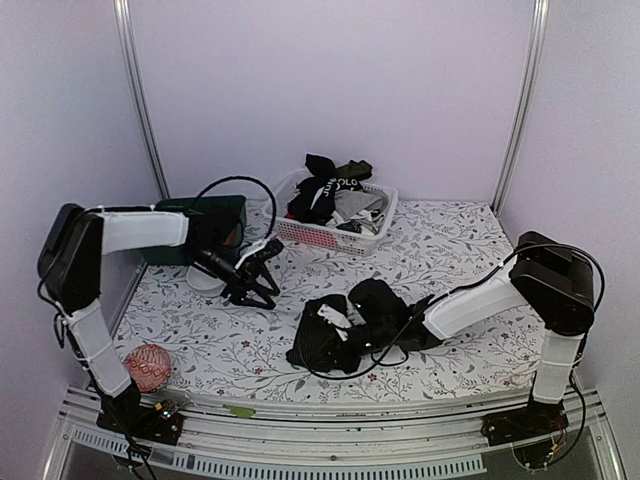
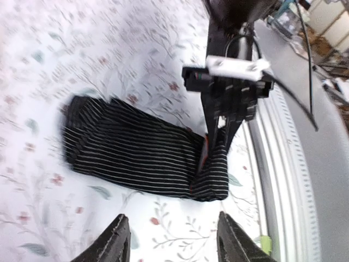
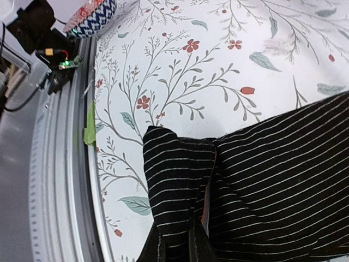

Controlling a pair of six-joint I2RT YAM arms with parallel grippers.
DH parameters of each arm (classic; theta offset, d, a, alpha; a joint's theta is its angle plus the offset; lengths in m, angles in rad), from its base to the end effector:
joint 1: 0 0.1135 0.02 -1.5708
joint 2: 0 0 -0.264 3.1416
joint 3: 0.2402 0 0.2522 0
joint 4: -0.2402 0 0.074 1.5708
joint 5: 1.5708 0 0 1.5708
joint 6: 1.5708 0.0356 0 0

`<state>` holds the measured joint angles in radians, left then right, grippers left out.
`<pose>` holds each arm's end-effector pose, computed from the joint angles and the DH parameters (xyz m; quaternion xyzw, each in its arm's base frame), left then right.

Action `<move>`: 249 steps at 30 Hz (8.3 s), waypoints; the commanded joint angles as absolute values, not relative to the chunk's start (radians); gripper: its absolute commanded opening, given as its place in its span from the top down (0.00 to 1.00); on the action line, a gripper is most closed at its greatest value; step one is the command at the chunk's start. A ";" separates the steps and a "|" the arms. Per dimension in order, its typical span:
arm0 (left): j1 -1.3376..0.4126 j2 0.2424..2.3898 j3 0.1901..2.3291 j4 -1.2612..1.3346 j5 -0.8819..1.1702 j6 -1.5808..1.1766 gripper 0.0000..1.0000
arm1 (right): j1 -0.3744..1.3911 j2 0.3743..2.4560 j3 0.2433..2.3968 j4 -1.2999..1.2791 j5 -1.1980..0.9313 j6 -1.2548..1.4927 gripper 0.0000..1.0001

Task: Roll the underwear
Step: Roll the underwear at the center of the board.

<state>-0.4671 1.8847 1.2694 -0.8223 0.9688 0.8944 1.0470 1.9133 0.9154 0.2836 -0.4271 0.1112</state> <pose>0.2981 -0.1832 0.1789 0.5798 0.6667 -0.4416 0.1561 0.1734 0.3297 0.1191 -0.4795 0.7538 0.3835 0.2342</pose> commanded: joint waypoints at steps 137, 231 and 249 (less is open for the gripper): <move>-0.312 1.335 0.953 -0.293 0.739 0.609 0.04 | 0.921 2.129 1.053 0.125 -0.878 0.460 1.00; -0.647 2.353 1.559 -1.073 0.836 0.982 1.00 | 1.058 1.857 0.996 0.131 -0.239 -0.226 0.29; -0.635 2.385 1.596 -1.113 0.841 1.000 1.00 | 1.104 1.972 1.042 -0.014 -0.143 -0.308 0.63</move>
<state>-0.6426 2.3363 1.6032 -1.0939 0.9726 0.9745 1.0916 1.9266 1.0451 0.0921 -0.1825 -0.2955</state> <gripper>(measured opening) 0.033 0.393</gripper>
